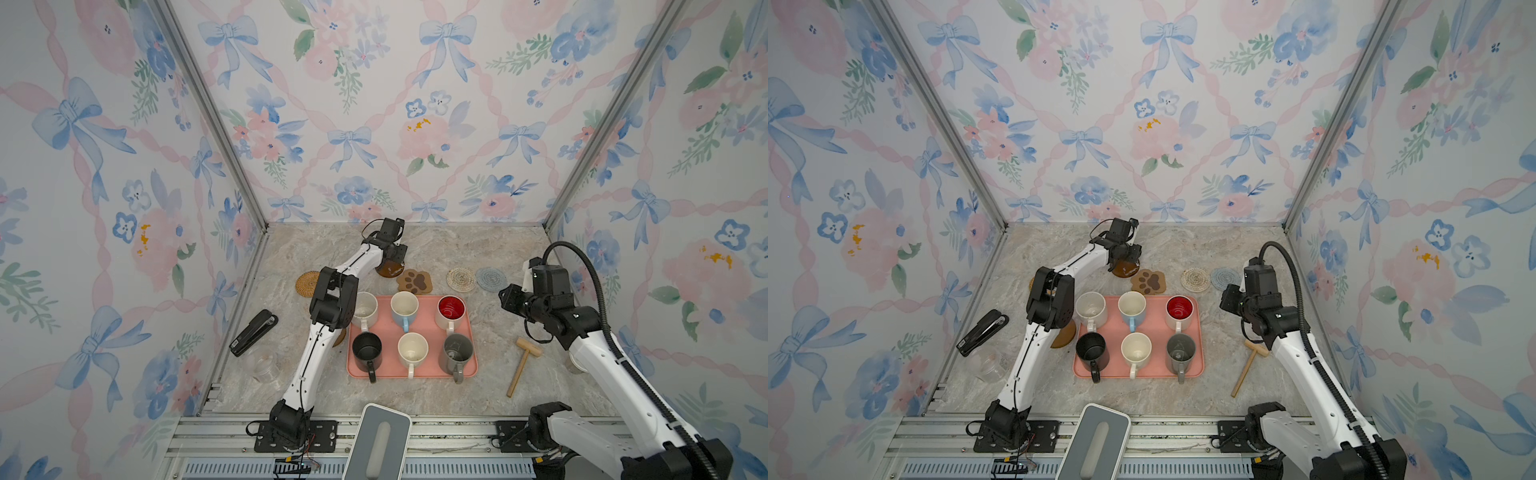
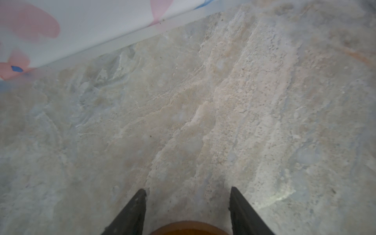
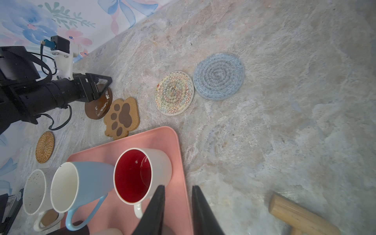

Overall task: Place cups on coasters
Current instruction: Move the coaster to the top-center of the table.

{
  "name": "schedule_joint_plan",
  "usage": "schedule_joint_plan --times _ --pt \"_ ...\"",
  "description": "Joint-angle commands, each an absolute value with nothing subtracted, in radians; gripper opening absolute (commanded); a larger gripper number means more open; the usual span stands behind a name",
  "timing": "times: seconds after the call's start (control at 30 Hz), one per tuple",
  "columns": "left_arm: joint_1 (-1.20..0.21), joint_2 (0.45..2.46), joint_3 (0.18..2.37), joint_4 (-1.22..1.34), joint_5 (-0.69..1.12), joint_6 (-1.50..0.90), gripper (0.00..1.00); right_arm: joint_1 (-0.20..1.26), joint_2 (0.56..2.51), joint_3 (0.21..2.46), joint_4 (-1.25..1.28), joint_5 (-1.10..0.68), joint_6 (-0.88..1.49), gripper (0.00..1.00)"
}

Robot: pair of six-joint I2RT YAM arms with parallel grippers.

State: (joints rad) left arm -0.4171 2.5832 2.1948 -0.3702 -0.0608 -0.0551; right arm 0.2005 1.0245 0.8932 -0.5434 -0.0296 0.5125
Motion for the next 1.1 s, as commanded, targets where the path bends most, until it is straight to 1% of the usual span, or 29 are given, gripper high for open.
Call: schedule_joint_plan --times 0.0,0.23,0.57,0.87,1.07 --pt "-0.410 2.542 2.131 -0.465 -0.114 -0.035 0.61 0.215 1.015 0.874 -0.553 -0.041 0.503 0.27" --pt "-0.409 2.489 2.050 -0.465 -0.088 -0.061 0.61 0.216 1.018 0.865 -0.541 -0.051 0.508 0.27" --pt "-0.413 2.417 1.952 -0.466 -0.002 -0.113 0.61 0.219 1.042 0.865 -0.520 -0.066 0.511 0.27" --pt "-0.428 2.368 1.935 -0.465 -0.031 -0.136 0.61 0.229 1.044 0.869 -0.517 -0.067 0.510 0.27" --pt "-0.454 2.289 1.944 -0.464 -0.046 -0.147 0.61 0.232 1.042 0.875 -0.518 -0.066 0.509 0.27"
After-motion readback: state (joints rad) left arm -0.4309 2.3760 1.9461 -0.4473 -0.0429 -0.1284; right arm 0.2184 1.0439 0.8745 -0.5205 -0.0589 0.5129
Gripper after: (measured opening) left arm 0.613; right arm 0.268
